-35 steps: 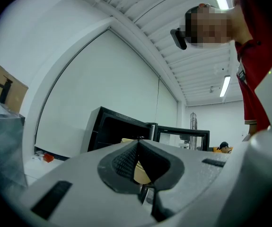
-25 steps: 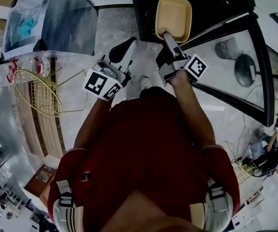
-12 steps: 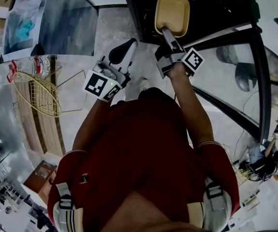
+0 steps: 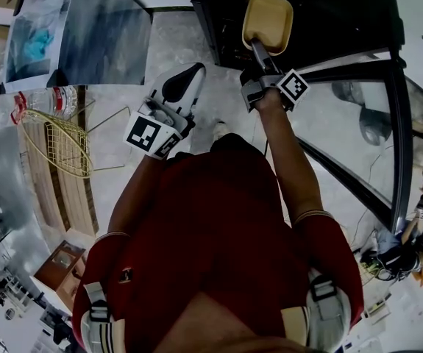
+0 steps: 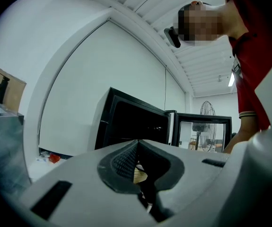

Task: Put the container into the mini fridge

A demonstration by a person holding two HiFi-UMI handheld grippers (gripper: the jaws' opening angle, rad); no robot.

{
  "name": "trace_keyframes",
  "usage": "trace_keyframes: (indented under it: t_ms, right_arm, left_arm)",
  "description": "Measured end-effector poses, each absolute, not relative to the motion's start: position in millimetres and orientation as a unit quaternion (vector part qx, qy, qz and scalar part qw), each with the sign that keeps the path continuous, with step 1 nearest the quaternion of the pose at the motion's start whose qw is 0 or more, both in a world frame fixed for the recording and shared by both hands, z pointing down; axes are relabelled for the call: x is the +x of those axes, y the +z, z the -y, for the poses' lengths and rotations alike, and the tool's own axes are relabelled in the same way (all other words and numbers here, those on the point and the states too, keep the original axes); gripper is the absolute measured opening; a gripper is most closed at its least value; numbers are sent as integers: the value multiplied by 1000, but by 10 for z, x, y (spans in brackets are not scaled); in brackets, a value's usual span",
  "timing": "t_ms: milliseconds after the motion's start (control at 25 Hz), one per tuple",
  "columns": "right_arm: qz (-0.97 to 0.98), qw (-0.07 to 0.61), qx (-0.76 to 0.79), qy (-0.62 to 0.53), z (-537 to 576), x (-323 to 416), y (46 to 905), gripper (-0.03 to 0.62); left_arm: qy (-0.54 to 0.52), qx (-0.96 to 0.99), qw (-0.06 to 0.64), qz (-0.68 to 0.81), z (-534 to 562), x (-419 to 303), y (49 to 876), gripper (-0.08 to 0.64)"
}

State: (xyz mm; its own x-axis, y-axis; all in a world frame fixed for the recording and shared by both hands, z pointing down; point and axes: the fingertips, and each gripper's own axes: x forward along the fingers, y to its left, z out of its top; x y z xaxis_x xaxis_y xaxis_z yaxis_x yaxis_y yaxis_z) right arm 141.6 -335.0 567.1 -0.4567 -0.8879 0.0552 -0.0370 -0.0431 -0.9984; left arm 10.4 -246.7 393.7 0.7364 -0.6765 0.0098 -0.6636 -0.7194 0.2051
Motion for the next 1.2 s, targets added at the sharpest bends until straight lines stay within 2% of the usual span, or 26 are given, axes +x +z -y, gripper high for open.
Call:
trace_keyframes:
  t_ms: [600, 1200]
  right_arm:
    - [-568, 365, -399, -621, 3703, 1486, 5995, 362]
    - [-549, 379, -406, -624, 4000, 1608, 6148, 362]
  left_arm:
    - [-26, 916, 99, 388, 2569, -160, 4061, 8]
    - [-18, 918, 94, 384, 2709, -109, 4102, 8]
